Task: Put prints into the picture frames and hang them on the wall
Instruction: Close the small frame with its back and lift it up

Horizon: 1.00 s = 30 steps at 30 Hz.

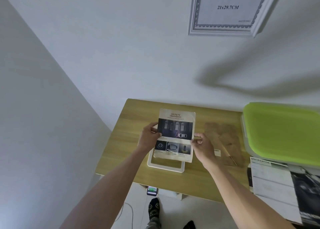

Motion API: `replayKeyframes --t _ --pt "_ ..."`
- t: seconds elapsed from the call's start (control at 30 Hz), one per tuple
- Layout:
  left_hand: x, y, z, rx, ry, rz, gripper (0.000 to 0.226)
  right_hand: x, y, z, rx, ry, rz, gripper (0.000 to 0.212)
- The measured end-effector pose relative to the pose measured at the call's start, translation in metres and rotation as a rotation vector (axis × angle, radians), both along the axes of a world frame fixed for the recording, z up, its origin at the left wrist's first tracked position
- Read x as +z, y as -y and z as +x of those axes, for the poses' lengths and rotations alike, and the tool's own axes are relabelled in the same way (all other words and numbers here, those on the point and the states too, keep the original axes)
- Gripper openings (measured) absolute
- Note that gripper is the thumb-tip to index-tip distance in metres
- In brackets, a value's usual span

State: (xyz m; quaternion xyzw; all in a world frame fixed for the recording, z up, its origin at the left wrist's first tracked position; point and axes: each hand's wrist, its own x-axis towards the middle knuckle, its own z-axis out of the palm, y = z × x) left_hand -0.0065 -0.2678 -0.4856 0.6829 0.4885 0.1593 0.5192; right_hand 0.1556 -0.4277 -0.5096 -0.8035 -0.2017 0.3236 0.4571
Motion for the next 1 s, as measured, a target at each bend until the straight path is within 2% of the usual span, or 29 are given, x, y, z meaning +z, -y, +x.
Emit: replayKeyframes --t 0.17,0.43,0.67,0.8,1.0 --pt "-0.022 -0.006 -0.01 -0.044 -0.134 -0.007 0.053 -0.014 -0.005 -0.016 0.047 0.121 -0.142 0.039" --pt "-0.057 -0.008 -0.014 -0.198 -0.319 0.116 0.039 -0.041 -0.01 -0.025 0.176 0.225 -0.302 0.035" --pt "-0.072 -0.017 -0.021 -0.309 -0.436 0.179 0.033 -0.049 -0.012 -0.039 0.291 0.414 -0.447 0.034" --pt "-0.078 -0.024 -0.026 -0.387 -0.455 0.208 0.032 -0.048 -0.02 -0.046 0.26 0.434 -0.496 0.033" --pt "-0.087 -0.033 -0.029 -0.45 -0.409 0.222 0.032 -0.049 -0.024 -0.051 0.239 0.428 -0.503 0.043"
